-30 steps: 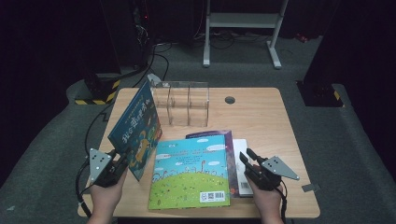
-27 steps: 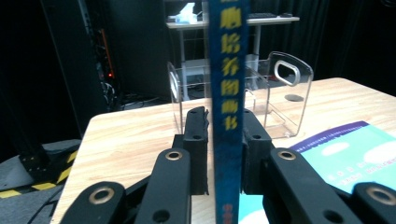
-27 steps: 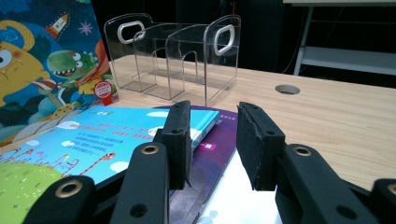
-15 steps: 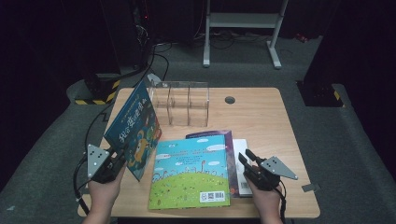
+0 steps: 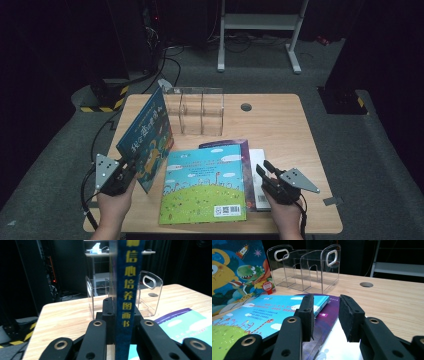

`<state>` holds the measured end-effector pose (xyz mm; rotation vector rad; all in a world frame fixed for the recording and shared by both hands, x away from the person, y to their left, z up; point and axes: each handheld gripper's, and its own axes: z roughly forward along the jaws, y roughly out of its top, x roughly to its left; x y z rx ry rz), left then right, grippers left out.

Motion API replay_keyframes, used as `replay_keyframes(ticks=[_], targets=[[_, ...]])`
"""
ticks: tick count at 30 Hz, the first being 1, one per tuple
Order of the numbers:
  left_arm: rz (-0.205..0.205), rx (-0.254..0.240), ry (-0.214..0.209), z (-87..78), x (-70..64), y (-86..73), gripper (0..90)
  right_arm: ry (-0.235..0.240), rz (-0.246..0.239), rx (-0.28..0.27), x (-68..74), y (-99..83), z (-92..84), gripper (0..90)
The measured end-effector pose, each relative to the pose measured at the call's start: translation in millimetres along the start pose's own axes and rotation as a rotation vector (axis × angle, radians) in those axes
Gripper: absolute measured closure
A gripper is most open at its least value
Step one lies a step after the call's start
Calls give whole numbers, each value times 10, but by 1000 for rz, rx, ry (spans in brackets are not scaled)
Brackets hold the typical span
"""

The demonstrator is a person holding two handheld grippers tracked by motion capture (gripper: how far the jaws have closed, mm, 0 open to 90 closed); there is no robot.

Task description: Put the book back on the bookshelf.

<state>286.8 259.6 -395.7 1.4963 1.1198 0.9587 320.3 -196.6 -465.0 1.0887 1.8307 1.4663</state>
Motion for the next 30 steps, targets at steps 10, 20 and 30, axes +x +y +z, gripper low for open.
replay_keyframes(ticks=[10, 20, 30], targets=[[1, -29, -24, -9, 22, -39, 827, -2, 0, -3, -19, -8, -12, 649], [7, -36, -30, -11, 24, -49, 826, -3, 5, -2, -24, -18, -16, 646], [-6, -46, -29, -16, 45, -63, 826, -2, -2, 2, -23, -37, -23, 646]])
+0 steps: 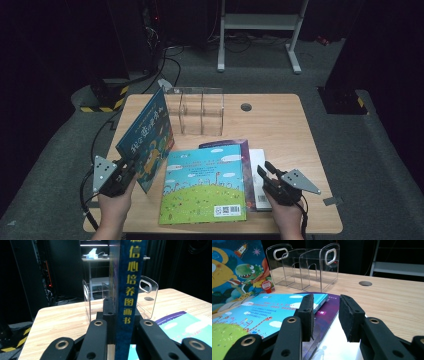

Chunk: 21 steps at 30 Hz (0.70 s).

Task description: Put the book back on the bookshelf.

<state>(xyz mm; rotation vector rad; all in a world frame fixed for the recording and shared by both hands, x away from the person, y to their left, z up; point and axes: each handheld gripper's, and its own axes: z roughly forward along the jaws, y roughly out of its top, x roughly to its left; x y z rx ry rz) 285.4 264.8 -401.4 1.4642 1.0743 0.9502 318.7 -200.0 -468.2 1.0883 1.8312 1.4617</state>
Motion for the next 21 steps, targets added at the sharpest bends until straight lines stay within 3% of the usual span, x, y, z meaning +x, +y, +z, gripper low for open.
replay_keyframes(ticks=[7, 21], targets=[[-5, -10, -2, -12, 5, -13, 826, -15, 4, -1, -47, 2, -6, 647], [-69, -50, -3, -38, 98, -33, 829, -46, 22, 6, -80, -27, -21, 646]])
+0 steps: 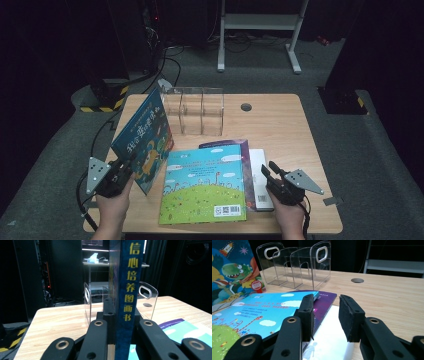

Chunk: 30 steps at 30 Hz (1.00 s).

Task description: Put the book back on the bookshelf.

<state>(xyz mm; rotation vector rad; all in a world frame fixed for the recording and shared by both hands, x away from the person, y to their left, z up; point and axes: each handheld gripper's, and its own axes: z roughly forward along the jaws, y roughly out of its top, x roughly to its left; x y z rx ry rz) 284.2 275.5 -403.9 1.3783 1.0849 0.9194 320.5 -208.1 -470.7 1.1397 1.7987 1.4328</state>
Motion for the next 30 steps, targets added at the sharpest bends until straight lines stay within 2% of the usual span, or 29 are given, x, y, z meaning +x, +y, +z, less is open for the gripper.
replay_keyframes(ticks=[7, 21, 26, 30], targets=[[-22, -24, 6, -4, 17, 79, 830, 2, 9, -2, -23, -1, 15, 646], [-12, -30, 23, 46, -26, 175, 831, 12, 13, -12, -54, 9, -7, 646], [-7, -43, 17, 49, -44, 233, 831, 13, 17, -17, -61, 11, -14, 647], [16, -45, 19, 70, -61, 276, 831, 14, 22, -20, -58, 17, -16, 648]])
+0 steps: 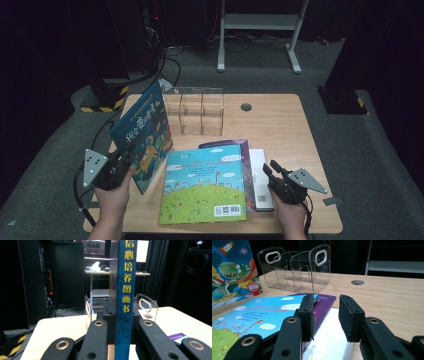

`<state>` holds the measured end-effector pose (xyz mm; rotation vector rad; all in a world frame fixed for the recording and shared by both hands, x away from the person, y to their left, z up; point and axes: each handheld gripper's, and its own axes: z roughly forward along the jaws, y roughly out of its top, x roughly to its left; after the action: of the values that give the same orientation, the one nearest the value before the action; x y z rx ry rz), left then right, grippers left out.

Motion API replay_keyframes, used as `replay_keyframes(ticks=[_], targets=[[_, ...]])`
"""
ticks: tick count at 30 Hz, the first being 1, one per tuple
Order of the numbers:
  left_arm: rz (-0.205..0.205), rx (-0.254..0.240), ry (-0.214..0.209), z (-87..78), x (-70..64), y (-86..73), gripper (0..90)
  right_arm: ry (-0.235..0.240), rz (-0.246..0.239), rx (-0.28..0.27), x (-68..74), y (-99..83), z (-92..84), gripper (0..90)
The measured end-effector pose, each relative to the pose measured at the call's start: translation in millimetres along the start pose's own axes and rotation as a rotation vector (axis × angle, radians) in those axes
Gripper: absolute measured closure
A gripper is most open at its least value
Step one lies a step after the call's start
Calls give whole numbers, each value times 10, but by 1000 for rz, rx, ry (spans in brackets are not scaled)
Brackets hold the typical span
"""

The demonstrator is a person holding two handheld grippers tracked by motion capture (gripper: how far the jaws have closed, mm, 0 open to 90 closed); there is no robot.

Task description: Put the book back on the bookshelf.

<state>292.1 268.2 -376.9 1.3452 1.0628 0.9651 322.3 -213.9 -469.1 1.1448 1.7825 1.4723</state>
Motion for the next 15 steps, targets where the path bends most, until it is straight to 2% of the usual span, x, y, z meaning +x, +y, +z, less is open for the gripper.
replay_keyframes(ticks=[15], targets=[[11, -18, 22, 157, 28, 124, 831, -1, 16, -18, -36, 17, -41, 653]])
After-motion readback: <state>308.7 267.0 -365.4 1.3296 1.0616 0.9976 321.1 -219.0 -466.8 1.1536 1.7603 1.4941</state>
